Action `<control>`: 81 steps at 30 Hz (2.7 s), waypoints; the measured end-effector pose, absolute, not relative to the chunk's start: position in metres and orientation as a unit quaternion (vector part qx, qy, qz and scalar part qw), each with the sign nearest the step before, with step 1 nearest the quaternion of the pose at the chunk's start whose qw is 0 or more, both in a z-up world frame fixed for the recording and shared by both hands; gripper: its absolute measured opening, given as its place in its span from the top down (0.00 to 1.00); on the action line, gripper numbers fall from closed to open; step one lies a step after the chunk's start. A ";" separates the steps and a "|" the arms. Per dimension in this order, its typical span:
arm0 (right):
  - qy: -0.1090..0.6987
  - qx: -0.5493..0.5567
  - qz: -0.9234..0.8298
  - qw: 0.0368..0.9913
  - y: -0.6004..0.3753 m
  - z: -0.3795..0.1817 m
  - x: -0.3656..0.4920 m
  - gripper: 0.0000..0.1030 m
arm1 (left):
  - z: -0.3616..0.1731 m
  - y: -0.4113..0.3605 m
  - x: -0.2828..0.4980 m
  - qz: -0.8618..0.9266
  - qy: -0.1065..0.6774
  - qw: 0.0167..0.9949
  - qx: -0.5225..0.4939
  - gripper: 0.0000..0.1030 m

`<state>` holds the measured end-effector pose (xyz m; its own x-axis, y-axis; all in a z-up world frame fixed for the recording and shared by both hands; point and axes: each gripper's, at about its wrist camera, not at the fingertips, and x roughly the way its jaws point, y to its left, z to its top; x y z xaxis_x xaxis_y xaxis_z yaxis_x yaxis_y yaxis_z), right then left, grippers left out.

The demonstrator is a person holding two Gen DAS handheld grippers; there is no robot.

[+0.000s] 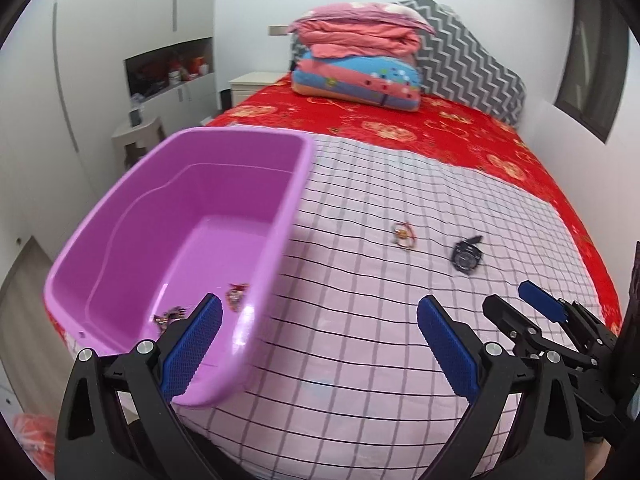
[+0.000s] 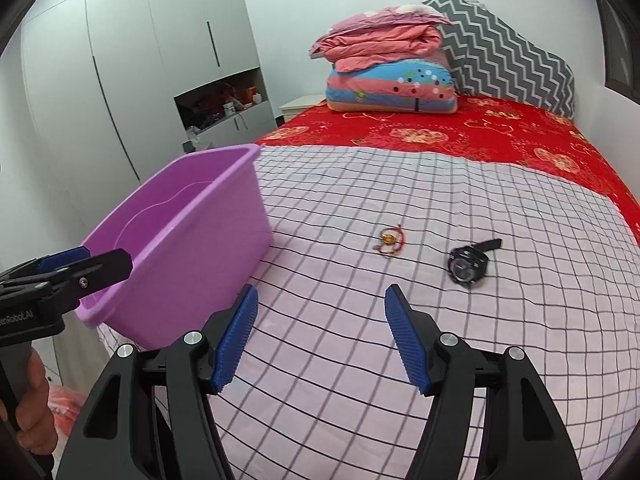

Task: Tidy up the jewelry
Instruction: 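Move both open tools back toward the watch and red bracelet on the bed, then grasp the black watch with the right tool while the left tool grasps the red-string bracelet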

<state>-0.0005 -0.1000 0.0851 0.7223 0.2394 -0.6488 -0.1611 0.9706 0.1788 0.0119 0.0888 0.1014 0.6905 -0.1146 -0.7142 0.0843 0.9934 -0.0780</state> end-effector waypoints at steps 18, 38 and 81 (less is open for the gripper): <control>0.372 0.075 0.018 0.925 -0.185 0.040 -0.027 0.38 | 0.053 0.019 0.027 -0.110 0.424 0.899 0.007 0.07; 0.389 0.084 -0.022 0.917 -0.233 -0.034 0.043 0.35 | -0.025 -0.039 0.118 -0.120 0.443 0.888 0.037 0.07; 0.442 0.074 -0.061 0.892 -0.242 -0.113 0.207 0.29 | -0.118 -0.082 0.270 -0.087 0.459 0.883 0.048 0.07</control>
